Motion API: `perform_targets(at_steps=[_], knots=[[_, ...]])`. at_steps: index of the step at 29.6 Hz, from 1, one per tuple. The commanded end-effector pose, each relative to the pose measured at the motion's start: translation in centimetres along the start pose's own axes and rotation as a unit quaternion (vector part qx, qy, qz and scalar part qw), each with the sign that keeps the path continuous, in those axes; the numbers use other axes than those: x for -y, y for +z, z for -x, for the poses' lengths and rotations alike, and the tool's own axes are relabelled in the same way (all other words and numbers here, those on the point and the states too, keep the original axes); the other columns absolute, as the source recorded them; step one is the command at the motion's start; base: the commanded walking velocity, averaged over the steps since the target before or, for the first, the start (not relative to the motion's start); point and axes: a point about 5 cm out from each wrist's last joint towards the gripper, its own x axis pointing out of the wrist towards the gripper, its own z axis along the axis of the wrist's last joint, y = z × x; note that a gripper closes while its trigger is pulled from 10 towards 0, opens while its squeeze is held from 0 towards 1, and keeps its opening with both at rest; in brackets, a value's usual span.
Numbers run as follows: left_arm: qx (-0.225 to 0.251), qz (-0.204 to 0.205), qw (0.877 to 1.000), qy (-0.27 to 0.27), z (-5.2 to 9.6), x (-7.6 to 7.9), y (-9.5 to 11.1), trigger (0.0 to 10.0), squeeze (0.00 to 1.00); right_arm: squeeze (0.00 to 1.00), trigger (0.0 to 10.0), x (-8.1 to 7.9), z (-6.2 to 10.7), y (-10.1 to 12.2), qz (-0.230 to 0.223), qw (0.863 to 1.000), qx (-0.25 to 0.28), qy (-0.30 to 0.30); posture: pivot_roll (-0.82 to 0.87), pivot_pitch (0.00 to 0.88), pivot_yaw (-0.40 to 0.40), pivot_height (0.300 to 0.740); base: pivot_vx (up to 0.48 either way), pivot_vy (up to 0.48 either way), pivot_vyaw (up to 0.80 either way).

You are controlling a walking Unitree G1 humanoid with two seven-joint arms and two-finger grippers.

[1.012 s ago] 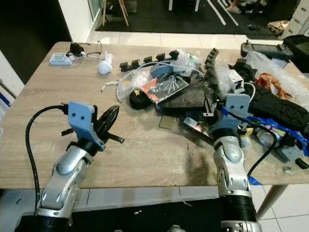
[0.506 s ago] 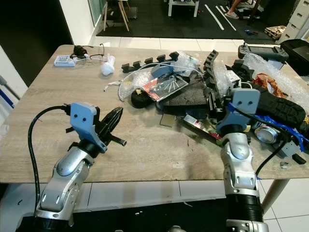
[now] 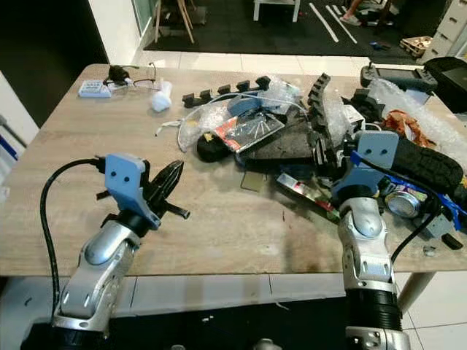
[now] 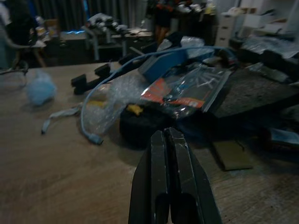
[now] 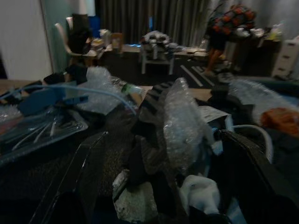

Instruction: Picking trash to rubbish bin

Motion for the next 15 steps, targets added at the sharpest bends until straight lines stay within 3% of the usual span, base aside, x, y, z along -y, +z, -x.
perform_targets(at_steps=[1,9,11,15], knots=[[-0.004,-0.004,1.000,-0.002,0.05,0.08,0.01,10.0,0.00,0.00,10.0,0.24,0.01,-0.05,-0.002,1.000,-0.005,-0.002,0.00,0.150,-0.035,0.740,0.000,-0.375,0.00],[-0.006,-0.002,1.000,0.006,-0.05,-0.04,0.00,10.0,0.00,0.00,10.0,0.19,-0.09,-0.01,-0.003,1.000,-0.006,0.001,0.00,0.151,-0.036,0.740,0.000,-0.394,0.00],[-0.024,-0.003,1.000,-0.009,-0.20,0.26,-0.21,10.0,0.00,0.00,10.0,0.17,-0.10,-0.02,-0.005,1.000,-0.007,0.002,0.00,0.151,-0.037,0.740,0.000,0.000,0.00],[-0.027,0.010,1.000,-0.009,-0.36,0.38,-0.27,10.0,0.00,0.00,10.0,0.09,-0.12,0.00,-0.006,1.000,-0.007,0.004,-0.01,0.151,-0.035,0.740,0.000,0.413,0.00]])
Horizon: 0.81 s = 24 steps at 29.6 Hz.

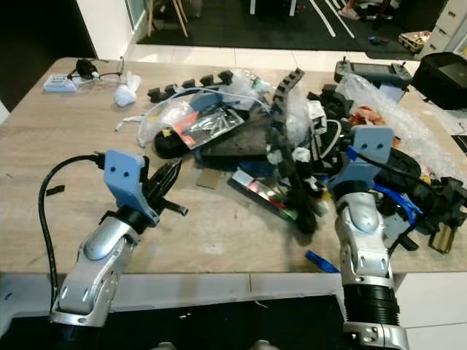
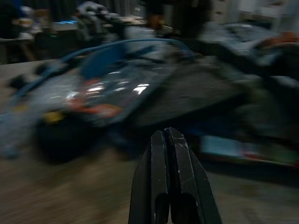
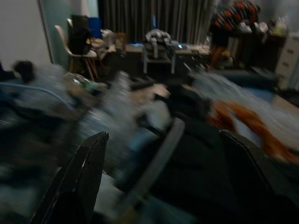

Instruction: Picking trash to rubbish bin

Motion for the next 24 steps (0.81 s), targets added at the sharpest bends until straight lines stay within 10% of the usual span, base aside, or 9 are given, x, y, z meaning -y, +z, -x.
perform_targets(at_steps=[1,24], knots=[[-0.006,0.008,1.000,-0.004,-0.07,0.23,-0.04,10.0,0.00,0.00,10.0,0.29,0.12,-0.02,-0.003,1.000,-0.001,-0.003,-0.01,0.151,-0.035,0.740,0.000,0.472,0.00],[0.002,-0.017,1.000,-0.002,-0.09,0.14,0.12,10.0,0.00,0.00,10.0,0.44,0.00,-0.11,-0.008,1.000,-0.006,0.001,-0.01,0.159,-0.033,0.740,0.000,0.076,0.00]])
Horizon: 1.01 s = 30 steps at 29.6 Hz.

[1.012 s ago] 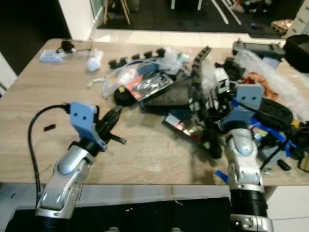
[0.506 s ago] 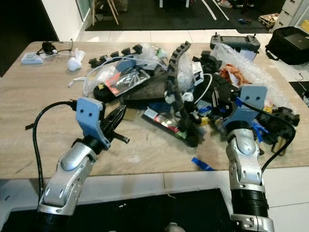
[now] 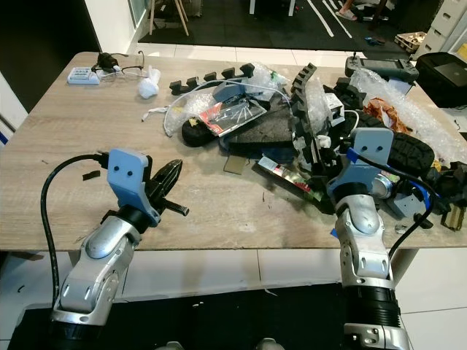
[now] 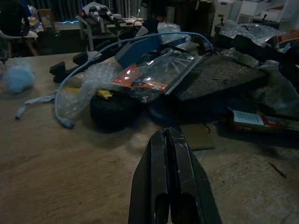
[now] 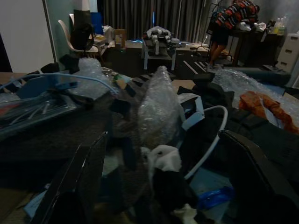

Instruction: Picking trash to rubbish bin

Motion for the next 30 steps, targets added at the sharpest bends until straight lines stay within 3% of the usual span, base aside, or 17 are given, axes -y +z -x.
perform_targets(at_steps=[1,2,10,12,13,14,22,30], knots=[[0.001,0.000,1.000,-0.016,0.1,0.5,-0.1,10.0,0.00,0.88,10.0,0.7,0.0,-0.2,-0.007,1.000,-0.005,-0.006,-0.01,0.158,-0.032,0.740,0.000,0.000,0.00],[0.006,0.006,0.999,-0.035,0.1,0.9,0.0,10.0,0.00,1.00,10.0,0.7,-0.2,-0.1,-0.011,1.000,-0.004,0.019,-0.01,0.157,-0.031,0.740,0.000,0.000,0.00],[0.016,0.016,0.998,-0.056,-0.1,1.2,0.2,10.0,0.00,1.00,10.0,0.9,-0.9,-0.5,-0.017,0.999,-0.021,0.044,-0.01,0.155,-0.030,0.740,0.000,0.000,0.00],[0.019,0.011,0.998,-0.065,-0.5,1.4,0.4,10.0,0.00,1.00,10.0,0.9,-1.2,-1.3,-0.040,0.996,-0.045,0.060,0.00,0.153,-0.028,0.740,0.000,0.000,0.00],[0.021,0.007,0.997,-0.074,-0.7,1.5,0.6,10.0,0.00,0.69,10.0,0.9,-1.4,-1.8,-0.055,0.995,-0.057,0.066,0.00,0.153,-0.028,0.740,0.000,0.000,0.00],[0.023,0.004,0.996,-0.081,-0.8,1.7,0.7,10.0,0.00,0.00,10.0,0.8,-1.5,-2.1,-0.073,0.993,-0.066,0.072,0.00,0.154,-0.024,0.740,0.000,0.000,0.00],[0.029,0.018,0.991,-0.129,-0.9,2.8,1.1,10.0,0.00,0.00,10.0,0.9,-2.0,-3.4,-0.075,0.989,-0.097,0.081,0.01,0.171,-0.019,0.740,0.000,0.000,0.00],[0.028,0.009,0.992,-0.124,-0.9,2.7,1.0,10.0,0.00,0.00,10.0,0.8,-2.7,-4.5,-0.080,0.984,-0.125,0.102,0.01,0.179,-0.016,0.740,0.000,0.000,0.00]])
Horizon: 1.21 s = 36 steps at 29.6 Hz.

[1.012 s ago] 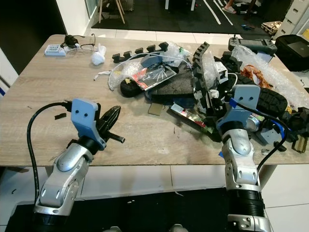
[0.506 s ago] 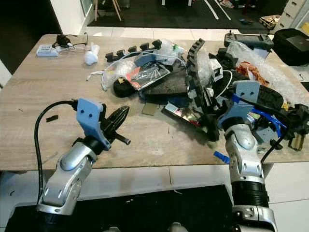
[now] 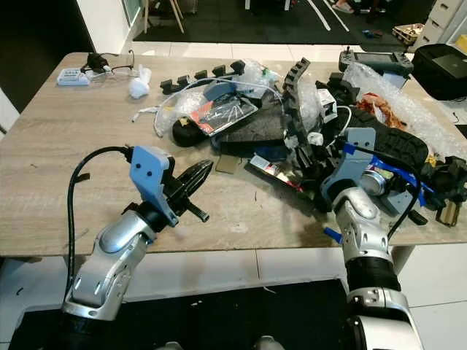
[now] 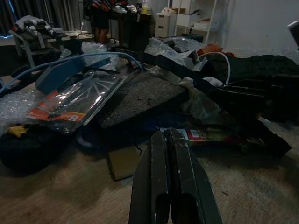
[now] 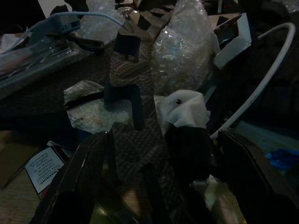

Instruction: Picking trash to rubbish bin

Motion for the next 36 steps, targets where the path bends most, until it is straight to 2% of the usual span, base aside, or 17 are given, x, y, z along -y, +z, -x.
perform_targets(at_steps=[1,9,13,20,21,22,23,27,28,29,33,34,36], knots=[[-0.003,-0.005,1.000,-0.006,0.1,0.2,0.0,10.0,0.00,0.00,10.0,0.3,0.0,-0.3,0.002,1.000,-0.009,0.002,0.01,0.179,-0.016,0.740,0.000,0.000,0.00],[-0.005,-0.008,1.000,-0.001,0.1,0.0,-0.1,10.0,0.00,0.00,10.0,0.0,-0.6,-0.4,0.004,1.000,-0.025,0.017,0.02,0.179,-0.017,0.740,0.000,0.000,0.00],[-0.008,-0.011,1.000,0.002,0.0,-0.1,-0.1,10.0,0.00,0.00,10.0,0.1,-0.7,-1.2,0.003,0.998,-0.052,0.017,0.02,0.179,-0.019,0.740,0.000,0.000,0.00],[-0.007,-0.013,1.000,0.009,0.0,-0.3,-0.1,10.0,0.00,0.00,10.0,0.1,-0.9,-1.2,-0.006,0.999,-0.049,0.018,0.02,0.180,-0.020,0.740,0.000,0.000,0.00],[-0.007,-0.013,1.000,0.010,0.0,-0.3,-0.1,10.0,0.00,0.00,8.9,0.1,-0.9,-1.2,-0.009,0.999,-0.049,0.020,0.02,0.180,-0.020,0.740,0.000,0.000,0.00],[-0.007,-0.015,1.000,0.013,-0.1,-0.4,-0.1,10.0,0.00,0.00,4.6,0.0,-0.9,-1.2,-0.009,0.999,-0.048,0.021,0.02,0.180,-0.020,0.740,0.000,0.000,0.00],[-0.007,-0.017,1.000,0.014,-0.1,-0.4,-0.1,10.0,0.00,0.00,2.0,0.0,-1.0,-1.1,-0.009,0.999,-0.047,0.022,0.02,0.180,-0.020,0.740,0.000,0.000,0.00],[-0.006,-0.017,1.000,0.015,-0.1,-0.4,-0.1,10.0,0.00,0.00,2.0,0.0,-1.0,-1.1,-0.007,0.999,-0.046,0.022,0.02,0.180,-0.020,0.740,0.000,0.000,0.00],[-0.006,-0.018,1.000,0.016,-0.1,-0.5,-0.1,10.0,0.00,0.00,0.0,0.0,-1.0,-1.0,-0.006,0.999,-0.045,0.022,0.01,0.174,-0.020,0.740,0.000,0.000,0.00],[-0.006,-0.018,1.000,0.015,-0.2,-0.4,-0.1,10.0,0.00,0.00,1.6,0.1,-1.1,-1.0,-0.005,0.999,-0.044,0.022,0.01,0.174,-0.021,0.740,0.000,0.000,0.00],[-0.006,-0.019,1.000,0.015,-0.3,-0.4,-0.1,10.0,0.00,0.00,2.1,0.1,-1.2,-0.8,-0.001,0.999,-0.042,0.020,0.01,0.173,-0.021,0.740,0.000,0.000,0.00],[-0.006,-0.019,1.000,0.014,-0.3,-0.3,-0.1,10.0,0.00,0.00,10.0,0.1,-1.3,-0.5,0.004,0.999,-0.039,0.018,0.01,0.172,-0.022,0.740,0.000,0.000,0.00],[-0.007,-0.019,1.000,0.014,-0.3,-0.3,-0.1,10.0,0.00,0.00,10.0,0.1,-1.4,-0.4,0.004,0.999,-0.038,0.018,0.01,0.172,-0.022,0.740,0.000,0.000,0.00]])
